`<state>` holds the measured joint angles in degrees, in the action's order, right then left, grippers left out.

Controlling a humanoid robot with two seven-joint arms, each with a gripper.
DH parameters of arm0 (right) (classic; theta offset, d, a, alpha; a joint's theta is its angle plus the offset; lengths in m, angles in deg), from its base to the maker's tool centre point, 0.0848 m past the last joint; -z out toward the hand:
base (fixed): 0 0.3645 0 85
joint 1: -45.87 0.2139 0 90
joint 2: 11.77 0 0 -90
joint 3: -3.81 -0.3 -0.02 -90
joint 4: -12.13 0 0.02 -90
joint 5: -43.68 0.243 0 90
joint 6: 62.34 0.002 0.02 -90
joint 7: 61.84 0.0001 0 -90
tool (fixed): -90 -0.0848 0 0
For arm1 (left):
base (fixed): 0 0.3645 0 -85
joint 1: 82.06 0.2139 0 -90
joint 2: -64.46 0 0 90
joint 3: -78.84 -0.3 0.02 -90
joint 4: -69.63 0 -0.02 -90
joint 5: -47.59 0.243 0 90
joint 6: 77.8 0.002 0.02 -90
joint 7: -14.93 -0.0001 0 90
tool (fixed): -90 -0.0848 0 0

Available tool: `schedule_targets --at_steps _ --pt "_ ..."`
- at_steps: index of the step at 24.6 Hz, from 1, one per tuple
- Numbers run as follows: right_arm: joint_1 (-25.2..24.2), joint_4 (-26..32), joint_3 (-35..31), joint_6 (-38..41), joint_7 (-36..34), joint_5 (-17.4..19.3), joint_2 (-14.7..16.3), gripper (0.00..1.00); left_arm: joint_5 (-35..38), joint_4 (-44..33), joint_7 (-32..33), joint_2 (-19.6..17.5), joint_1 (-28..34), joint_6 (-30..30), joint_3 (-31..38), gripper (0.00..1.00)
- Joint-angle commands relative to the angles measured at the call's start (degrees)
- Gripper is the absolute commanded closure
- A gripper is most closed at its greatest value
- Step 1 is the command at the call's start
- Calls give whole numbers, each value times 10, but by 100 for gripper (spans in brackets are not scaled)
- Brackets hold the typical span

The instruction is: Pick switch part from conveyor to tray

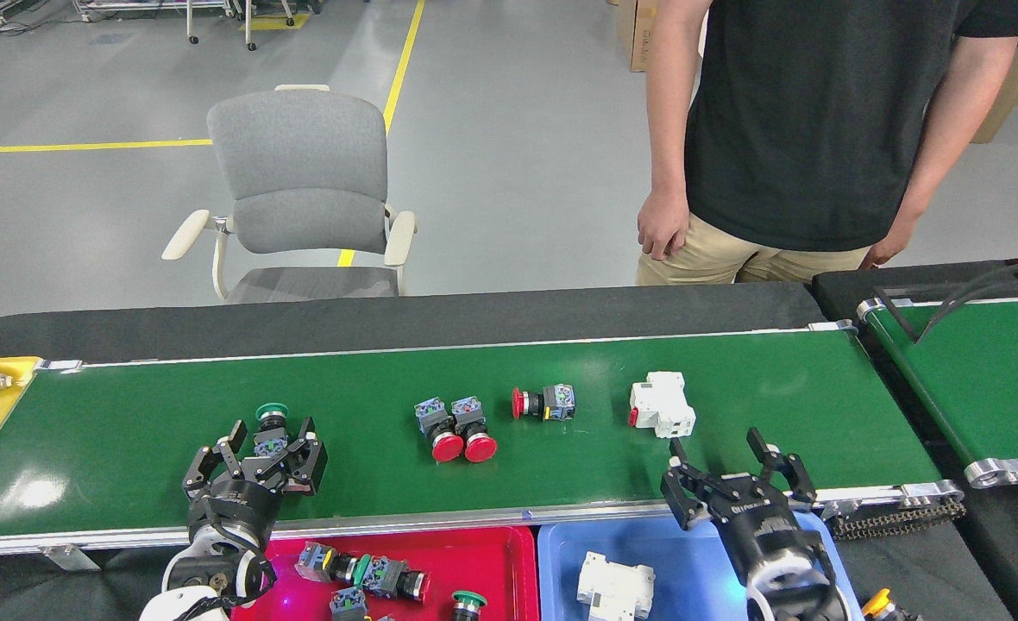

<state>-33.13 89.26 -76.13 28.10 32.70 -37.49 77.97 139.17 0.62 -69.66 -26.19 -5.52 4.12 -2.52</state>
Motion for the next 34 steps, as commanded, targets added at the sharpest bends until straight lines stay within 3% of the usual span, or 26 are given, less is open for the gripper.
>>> schedule_targets --at_steps 1,4,6,9,11,12,13,14,15,18,20,21,23,24,25,26,27,29,34 --pt "22 -15 18 -11 -1 1 -3 0 -3 -5 -8 -6 -9 -6 -2 72" --pt "40 -41 31 -16 -1 0 -15 0 -9 -15 -10 -3 -6 -36 -6 87" --pt "49 -55 33 -30 -1 1 -15 0 -11 -47 -11 3 -1 -84 -12 89" --pt "60 -87 33 -53 -1 1 -16 4 -15 -133 -10 0 48 -213 -51 87" --pt "68 -98 33 -58 -1 1 -11 35 -43 -192 -6 -4 104 -330 -69 71" --pt "71 -100 34 -55 -1 1 -10 59 -50 -205 -4 -5 127 -369 -71 55" --pt "72 -100 34 -55 -1 1 -9 76 -51 -214 -4 -5 146 -369 -72 35" --pt "72 -99 34 -54 -1 2 -8 81 -51 -220 -4 -5 156 -369 -72 14" --pt "72 -97 34 -53 -2 4 -5 87 -51 -227 -5 -1 164 -369 -73 0" --pt "66 -82 34 -36 -4 5 -3 96 -51 -236 -5 -4 179 -369 -86 0" --pt "38 -27 27 -18 -8 6 7 97 -52 -241 -6 2 181 -365 -78 0" --pt "6 15 21 -8 -16 9 23 97 -52 -246 -7 3 181 -326 -70 0" --pt "-76 115 -5 25 -30 43 67 94 -54 -250 -8 7 182 -162 -52 0" --pt "-130 160 -15 47 -33 60 90 90 -54 -249 -10 4 182 -76 -48 0" --pt "-181 200 -25 67 -37 73 109 79 -54 -249 -11 -2 183 -24 -46 0" --pt "-223 229 -37 82 -46 80 122 46 -54 -249 -11 -2 186 -14 -38 0" --pt "-258 244 -50 89 -61 82 124 0 -54 -249 -11 -1 193 -14 -14 0" --pt "-280 240 -61 92 -86 83 125 0 -54 -249 -11 -3 209 -16 9 0" --pt "-259 234 -118 86 -85 85 106 0 -50 -255 -9 -2 209 -15 -5 0"
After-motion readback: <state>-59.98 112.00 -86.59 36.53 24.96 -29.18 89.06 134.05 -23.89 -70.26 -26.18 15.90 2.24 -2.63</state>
